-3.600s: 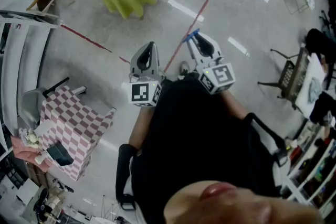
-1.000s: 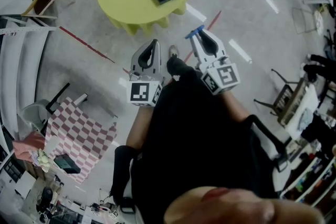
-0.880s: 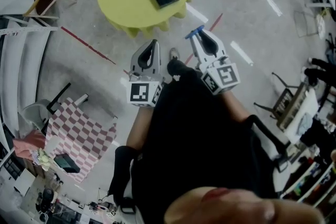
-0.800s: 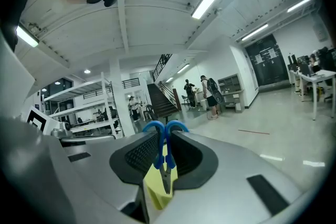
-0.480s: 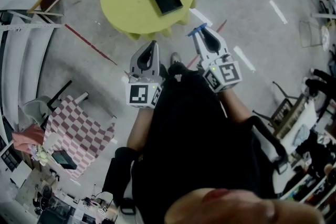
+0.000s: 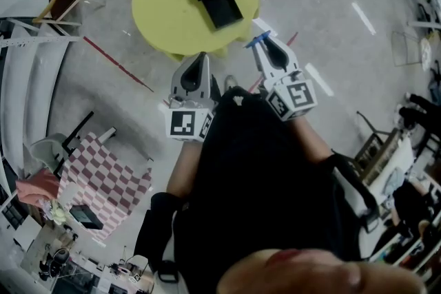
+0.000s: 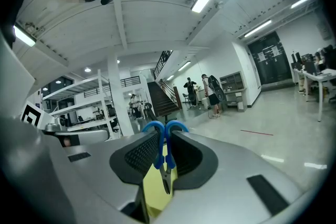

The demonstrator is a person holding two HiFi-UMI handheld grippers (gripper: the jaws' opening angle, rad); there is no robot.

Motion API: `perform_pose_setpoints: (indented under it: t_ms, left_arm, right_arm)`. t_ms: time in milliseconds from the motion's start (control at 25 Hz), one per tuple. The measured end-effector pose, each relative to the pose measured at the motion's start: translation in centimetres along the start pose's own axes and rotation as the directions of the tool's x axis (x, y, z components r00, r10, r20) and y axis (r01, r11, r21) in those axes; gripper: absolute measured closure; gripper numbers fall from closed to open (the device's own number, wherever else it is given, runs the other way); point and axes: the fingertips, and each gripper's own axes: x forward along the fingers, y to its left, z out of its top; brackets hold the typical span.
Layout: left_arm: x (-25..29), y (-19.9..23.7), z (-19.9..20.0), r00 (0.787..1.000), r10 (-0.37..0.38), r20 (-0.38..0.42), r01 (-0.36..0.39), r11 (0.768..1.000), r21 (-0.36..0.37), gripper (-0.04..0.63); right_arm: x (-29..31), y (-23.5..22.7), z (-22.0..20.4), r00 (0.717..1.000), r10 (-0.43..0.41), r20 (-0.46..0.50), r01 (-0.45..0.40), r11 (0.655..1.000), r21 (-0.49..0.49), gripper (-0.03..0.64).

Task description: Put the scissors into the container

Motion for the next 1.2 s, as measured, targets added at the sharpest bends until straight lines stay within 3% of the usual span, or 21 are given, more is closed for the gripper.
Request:
perform_pose_setpoints:
  t_ms: [440,800,1200]
  left_arm:
    - [4.0,4.8,1.5,1.0,-0.025,-0.008,0.025,0.999,-0.04,0.598]
    - [6.2,8.2,0.8,0.998,-0.041,-0.041,0.039,0.997,-0.066,0.598]
    - [8.0,10.5,-0.1,0.996,-0.053,-0.07,0.047,0.995,-0.084,0.598]
  right_arm:
    - [6.9,-0.2,-0.9,0.998,-0.022,-0.052,0.021,1.0,-0.009,0.54]
    - [12.8,-1.7,-4.1,0.986,-0.076,-0.152,0.076,0.997,-0.005,0.54]
    - [16.7,-3.8,-10.3,0.968,-0.1,-0.232,0.1,0.995,-0.01,0.54]
